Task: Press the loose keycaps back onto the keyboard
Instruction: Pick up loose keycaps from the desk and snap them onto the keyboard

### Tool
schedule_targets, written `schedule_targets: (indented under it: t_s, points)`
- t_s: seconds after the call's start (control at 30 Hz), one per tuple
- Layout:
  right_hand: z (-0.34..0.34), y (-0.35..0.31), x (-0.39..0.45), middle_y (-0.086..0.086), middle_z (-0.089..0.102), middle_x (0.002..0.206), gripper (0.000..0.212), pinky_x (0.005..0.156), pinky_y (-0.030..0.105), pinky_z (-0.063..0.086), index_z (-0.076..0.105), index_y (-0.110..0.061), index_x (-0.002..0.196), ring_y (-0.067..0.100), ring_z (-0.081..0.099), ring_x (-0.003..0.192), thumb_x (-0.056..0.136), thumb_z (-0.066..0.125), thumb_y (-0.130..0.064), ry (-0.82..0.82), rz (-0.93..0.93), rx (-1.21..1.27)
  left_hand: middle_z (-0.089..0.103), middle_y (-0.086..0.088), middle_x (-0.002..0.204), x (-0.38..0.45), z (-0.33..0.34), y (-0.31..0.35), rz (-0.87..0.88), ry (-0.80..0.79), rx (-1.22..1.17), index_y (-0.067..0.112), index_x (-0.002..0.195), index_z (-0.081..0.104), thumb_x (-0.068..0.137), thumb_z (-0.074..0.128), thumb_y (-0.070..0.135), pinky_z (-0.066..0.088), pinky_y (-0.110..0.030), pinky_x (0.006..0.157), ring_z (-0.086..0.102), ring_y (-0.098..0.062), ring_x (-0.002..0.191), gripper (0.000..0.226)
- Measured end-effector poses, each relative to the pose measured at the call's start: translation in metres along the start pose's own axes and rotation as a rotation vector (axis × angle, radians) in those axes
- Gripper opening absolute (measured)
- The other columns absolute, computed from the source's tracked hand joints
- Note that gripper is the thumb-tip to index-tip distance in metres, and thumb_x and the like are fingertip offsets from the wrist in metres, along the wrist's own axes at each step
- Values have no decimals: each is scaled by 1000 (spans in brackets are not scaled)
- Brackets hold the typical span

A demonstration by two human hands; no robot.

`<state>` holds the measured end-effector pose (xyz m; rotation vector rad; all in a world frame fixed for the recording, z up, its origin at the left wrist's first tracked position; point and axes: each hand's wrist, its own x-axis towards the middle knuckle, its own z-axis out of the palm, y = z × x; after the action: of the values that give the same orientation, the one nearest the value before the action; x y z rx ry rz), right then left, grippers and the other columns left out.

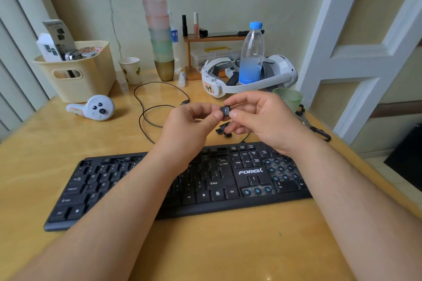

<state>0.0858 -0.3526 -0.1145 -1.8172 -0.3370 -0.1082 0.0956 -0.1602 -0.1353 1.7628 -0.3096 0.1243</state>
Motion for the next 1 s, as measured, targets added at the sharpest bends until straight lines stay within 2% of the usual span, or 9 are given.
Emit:
schedule_targets:
  t_s: [0.17, 0.27, 0.37, 0.5, 0.6, 0.67, 0.83, 0.93, 1.0]
  points:
    - [1, -6, -1, 2, 77, 91, 26, 77, 32, 60, 72, -23, 116, 22, 77, 83, 97, 67, -5, 14, -39, -183, 66, 21, 68, -1, -2, 3, 4, 2, 18, 29, 93, 78, 96, 73, 37, 40, -19, 62, 53, 5, 58, 10]
    - [-3, -18, -1, -1, 75, 93, 28, 87, 42, 61, 73, -34, 106, 18, 76, 81, 93, 74, -9, 34, -89, -332, 66, 20, 69, -1, -3, 7, 4, -24, -32, 28, 96, 78, 98, 71, 33, 42, -20, 66, 54, 5, 60, 9]
    - [-5, -28, -10, -9, 74, 89, 29, 88, 40, 60, 72, -42, 101, 9, 74, 79, 91, 77, -16, 57, -114, -484, 72, 15, 75, -4, 0, 11, 6, -96, -93, 27, 99, 78, 101, 66, 24, 47, -17, 67, 60, -1, 68, 12]
    - [-7, -26, -26, -12, 73, 83, 25, 80, 35, 61, 73, -39, 102, 8, 71, 75, 87, 83, -21, 167, -175, -531, 76, 8, 84, -10, 5, 17, -17, -200, -155, 23, 111, 78, 102, 65, 18, 51, -15, 67, 63, -3, 75, 16]
    - [-10, -21, -38, -13, 70, 80, 22, 72, 25, 56, 75, -35, 99, 7, 66, 74, 82, 86, -26, 266, -253, -578, 76, 1, 93, -13, 9, 18, -45, -263, -216, 21, 118, 76, 99, 70, 18, 53, -19, 72, 62, -10, 82, 21]
    - [-11, -22, -46, -14, 68, 81, 23, 68, 26, 54, 75, -28, 95, 9, 64, 73, 78, 90, -27, 292, -312, -658, 77, -3, 99, -15, 12, 18, -66, -301, -244, 18, 120, 75, 98, 71, 17, 52, -24, 76, 61, -13, 85, 23]
    - [-12, -24, -55, -9, 61, 84, 38, 67, 37, 55, 77, -28, 108, 12, 60, 69, 75, 91, -18, 179, -388, -745, 75, 0, 90, -15, 12, 18, -94, -394, -294, 13, 106, 78, 98, 66, 4, 49, -25, 74, 56, -14, 80, 18]
    - [-15, -25, -57, -9, 68, 91, 29, 74, 37, 56, 80, -24, 110, 12, 65, 81, 84, 84, -11, 101, -442, -785, 73, 4, 80, -14, 10, 18, -77, -392, -240, 14, 99, 78, 99, 63, 1, 52, -26, 75, 56, -13, 75, 20]
    - [-17, -24, -57, -8, 72, 94, 20, 80, 38, 57, 82, -19, 103, 11, 67, 88, 87, 80, -6, 83, -466, -797, 77, -4, 92, -13, 9, 16, -83, -405, -244, 11, 106, 78, 98, 64, 0, 56, -30, 83, 63, -15, 83, 19]
